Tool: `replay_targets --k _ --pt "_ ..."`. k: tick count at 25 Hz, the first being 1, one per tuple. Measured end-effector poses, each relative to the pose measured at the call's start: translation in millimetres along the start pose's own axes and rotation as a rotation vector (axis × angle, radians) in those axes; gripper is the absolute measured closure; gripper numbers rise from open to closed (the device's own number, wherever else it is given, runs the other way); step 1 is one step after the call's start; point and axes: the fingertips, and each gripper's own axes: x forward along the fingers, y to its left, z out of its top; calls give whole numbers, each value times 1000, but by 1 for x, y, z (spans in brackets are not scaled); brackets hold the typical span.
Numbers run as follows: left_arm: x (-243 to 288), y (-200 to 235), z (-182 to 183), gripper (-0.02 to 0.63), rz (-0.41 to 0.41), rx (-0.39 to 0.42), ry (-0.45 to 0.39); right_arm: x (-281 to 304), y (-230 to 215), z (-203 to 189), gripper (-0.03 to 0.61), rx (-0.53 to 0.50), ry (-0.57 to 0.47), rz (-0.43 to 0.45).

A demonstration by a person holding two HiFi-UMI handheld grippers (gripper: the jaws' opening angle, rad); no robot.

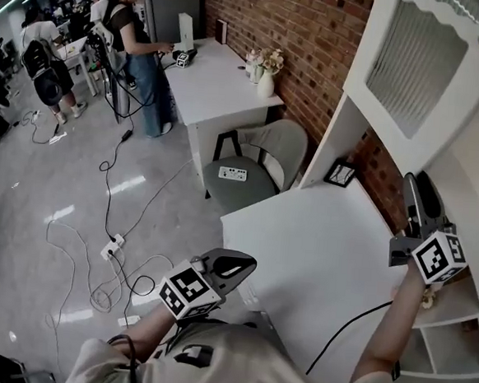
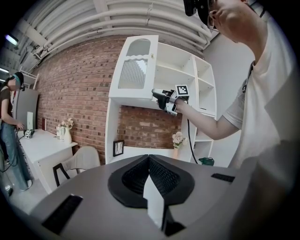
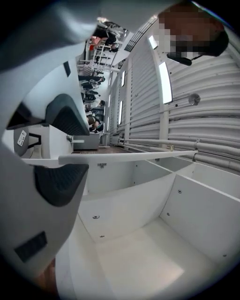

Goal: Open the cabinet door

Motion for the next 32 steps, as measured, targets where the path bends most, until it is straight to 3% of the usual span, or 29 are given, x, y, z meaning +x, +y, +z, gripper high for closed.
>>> replay_targets --k 6,8,12,15,20,26,32 --pt "0 0 0 597 5 17 1 0 12 2 373 64 19 219" --pt "4 -1 1 597 -1 19 4 3 14 -1 374 38 39 250" --pt "7 -3 1 597 -2 22 7 18 16 -12 355 -163 99 141" --pt "4 -3 1 597 16 17 9 23 18 -13 350 -172 93 119" --pt "1 -8 -3 597 23 21 5 23 12 -20 350 -311 135 17" --pt "-4 -4 1 597 55 19 -11 46 21 -24 350 -278 128 59" --pt "20 -21 10 597 29 7 -5 50 13 -24 350 -259 152 74"
